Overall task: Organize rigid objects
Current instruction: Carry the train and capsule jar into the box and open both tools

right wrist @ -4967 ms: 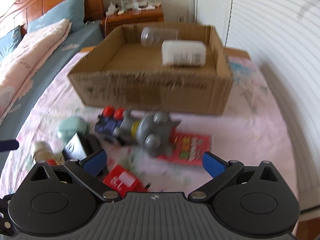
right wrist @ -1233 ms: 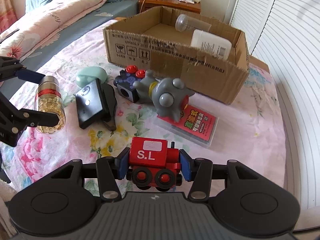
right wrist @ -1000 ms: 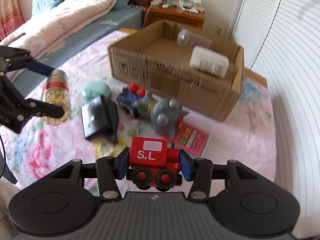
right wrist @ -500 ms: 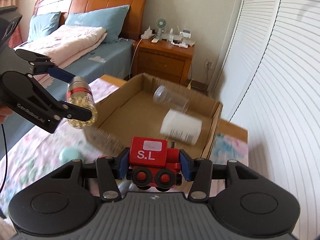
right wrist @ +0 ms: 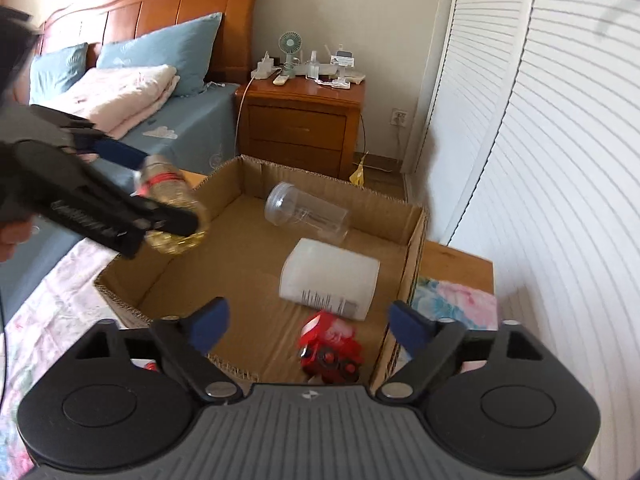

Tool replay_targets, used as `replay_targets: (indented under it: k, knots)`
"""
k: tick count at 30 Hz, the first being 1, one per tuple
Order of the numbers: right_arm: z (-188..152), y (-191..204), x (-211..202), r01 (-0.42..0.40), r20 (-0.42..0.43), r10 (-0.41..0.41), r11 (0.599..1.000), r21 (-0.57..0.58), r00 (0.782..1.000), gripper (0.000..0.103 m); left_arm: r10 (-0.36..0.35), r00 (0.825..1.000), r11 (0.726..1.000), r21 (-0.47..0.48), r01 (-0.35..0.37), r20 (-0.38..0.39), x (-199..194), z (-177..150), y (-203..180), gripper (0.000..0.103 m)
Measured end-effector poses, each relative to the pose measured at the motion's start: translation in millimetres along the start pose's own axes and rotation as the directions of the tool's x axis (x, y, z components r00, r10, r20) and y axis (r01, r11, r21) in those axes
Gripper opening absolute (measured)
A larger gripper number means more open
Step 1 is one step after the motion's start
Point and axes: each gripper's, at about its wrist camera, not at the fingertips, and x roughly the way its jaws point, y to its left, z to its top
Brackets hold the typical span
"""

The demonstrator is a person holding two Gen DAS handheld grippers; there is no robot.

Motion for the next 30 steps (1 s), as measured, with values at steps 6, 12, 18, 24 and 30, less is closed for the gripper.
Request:
replay_targets:
  k: [6,12,18,24,30]
  knots:
    - [-12,9,-19,-0.018,0.017,0.018,1.000,0.009,1.000,0.103,0.006,1.000,1.000,-0.003,-0.006,-0.022,17,13,0,0.093]
    - [-16,15,-37,-0.018,0.044,0.018,1.000,0.001,0.999,0.103,0.061,0.998,0.998,-0.028,-0.062,-0.027,33,25,2,0.095]
    - [-26,17,-44,-0.022,0.030,0.021,1.000,0.015,0.999,0.103,0.035,0.998,0.998,-0.057,-0.038,-0.045,24,15,8,0.096]
    - [-39,21,-47,-0.005,0.007,0.005,0.998,0.069,1.000,0.103,0.060,0.998,0.998,-0.018,-0.060,-0.020,-4,-4,1,0.100]
    - [-55,29,-50,0.032,-0.001,-0.032,0.994,0.106,0.999,0.103,0.048,0.999,0.998,-0.031,-0.047,0.023,-35,-32,-7,0.101]
